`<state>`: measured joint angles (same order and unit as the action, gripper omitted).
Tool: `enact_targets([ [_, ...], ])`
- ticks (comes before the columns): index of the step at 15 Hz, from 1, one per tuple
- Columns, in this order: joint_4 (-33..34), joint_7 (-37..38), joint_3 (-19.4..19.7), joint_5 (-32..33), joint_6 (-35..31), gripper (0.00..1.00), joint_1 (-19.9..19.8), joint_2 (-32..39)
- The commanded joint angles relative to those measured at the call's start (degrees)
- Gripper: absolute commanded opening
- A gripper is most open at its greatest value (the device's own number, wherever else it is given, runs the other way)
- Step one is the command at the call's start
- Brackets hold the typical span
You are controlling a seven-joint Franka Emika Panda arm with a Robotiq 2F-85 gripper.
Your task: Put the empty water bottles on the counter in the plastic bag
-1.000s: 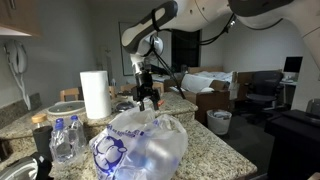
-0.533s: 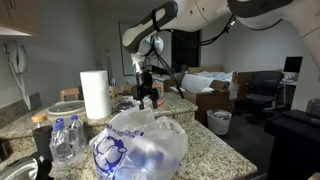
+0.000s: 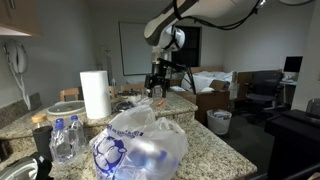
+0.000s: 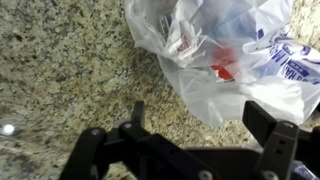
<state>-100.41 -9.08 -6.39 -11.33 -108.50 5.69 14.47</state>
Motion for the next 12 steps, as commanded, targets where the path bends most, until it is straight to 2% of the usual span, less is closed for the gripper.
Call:
enact_targets([
  [1, -13.93, -0.77, 2.32, 1.05, -5.58, 1.00, -2.75, -10.67],
  [3, -16.58, 0.70, 4.24, 4.83, -4.02, 1.00, -3.66, -11.76],
  [7, -21.11, 6.96, 7.07, 16.89, -7.64, 1.00, -4.92, -13.20],
  [10, -19.99, 10.90, 8.12, 25.89, -7.15, 1.00, -5.29, -12.22],
  [12, -18.00, 11.84, 8.33, 29.65, -4.79, 1.00, -5.21, -10.79],
])
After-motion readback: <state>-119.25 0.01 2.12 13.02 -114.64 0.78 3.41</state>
